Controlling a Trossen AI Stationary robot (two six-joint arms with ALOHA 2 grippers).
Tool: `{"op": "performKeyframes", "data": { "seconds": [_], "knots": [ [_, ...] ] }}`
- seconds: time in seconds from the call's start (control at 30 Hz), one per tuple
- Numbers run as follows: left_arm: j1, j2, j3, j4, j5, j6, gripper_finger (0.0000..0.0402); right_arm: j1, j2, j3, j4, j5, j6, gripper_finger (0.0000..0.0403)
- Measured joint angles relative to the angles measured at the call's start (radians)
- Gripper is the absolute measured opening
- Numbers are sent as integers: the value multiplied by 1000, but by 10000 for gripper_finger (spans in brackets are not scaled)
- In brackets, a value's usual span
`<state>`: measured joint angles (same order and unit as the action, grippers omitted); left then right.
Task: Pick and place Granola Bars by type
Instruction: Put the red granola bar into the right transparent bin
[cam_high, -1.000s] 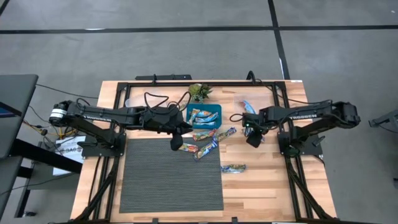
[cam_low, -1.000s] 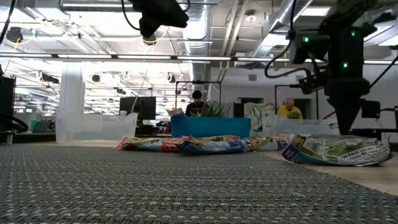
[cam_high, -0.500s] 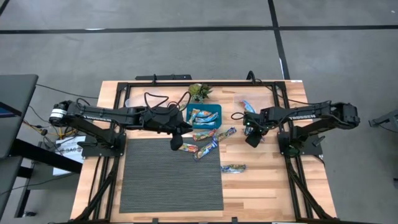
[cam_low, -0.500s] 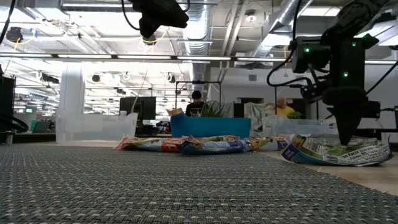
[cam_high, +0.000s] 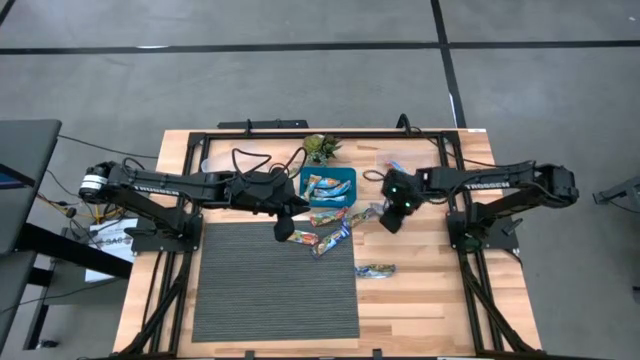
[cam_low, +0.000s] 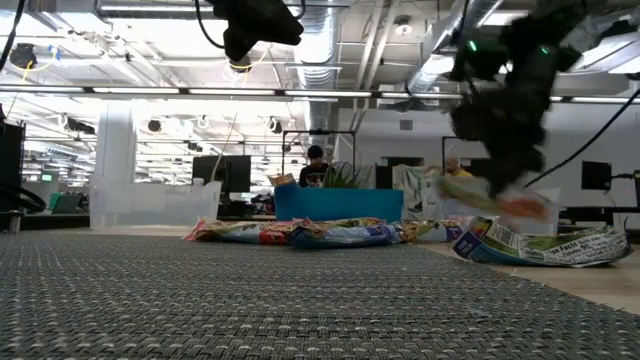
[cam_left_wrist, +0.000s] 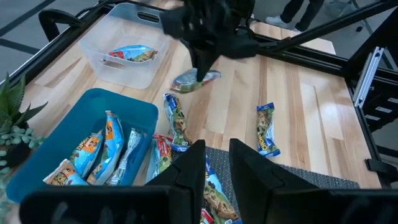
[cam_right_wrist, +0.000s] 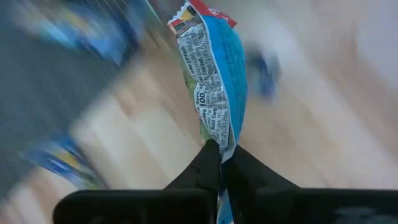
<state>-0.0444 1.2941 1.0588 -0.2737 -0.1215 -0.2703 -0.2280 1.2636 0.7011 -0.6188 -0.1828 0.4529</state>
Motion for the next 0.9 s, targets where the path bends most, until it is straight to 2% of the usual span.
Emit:
{"op": "performKeyframes", "data": {
  "seconds": [0.07, 0.17, 0.3, 0.4, 0.53, 0.7, 0.9],
  "knots": [
    [0, 0, 0, 0, -23, -1, 63, -17, 0, 64, 20, 31, -10, 5],
    [0, 0, 0, 2, -75, -2, 63, -62, -1, 152, 10, 146, -29, 6],
    [0, 0, 0, 3, -177, -31, 63, -163, -1, 235, -68, 289, -64, 2],
    [0, 0, 0, 3, -218, -39, 63, -247, -2, 256, -136, 357, -70, 4],
    [0, 0, 0, 3, -225, -40, 63, -338, -1, 256, -225, 368, -94, 1],
    [0, 0, 0, 3, -225, -40, 63, -382, 0, 256, -260, 366, -123, 8],
    [0, 0, 0, 3, -217, -40, 63, -391, 0, 257, -255, 357, -166, 57]
  ]
}}
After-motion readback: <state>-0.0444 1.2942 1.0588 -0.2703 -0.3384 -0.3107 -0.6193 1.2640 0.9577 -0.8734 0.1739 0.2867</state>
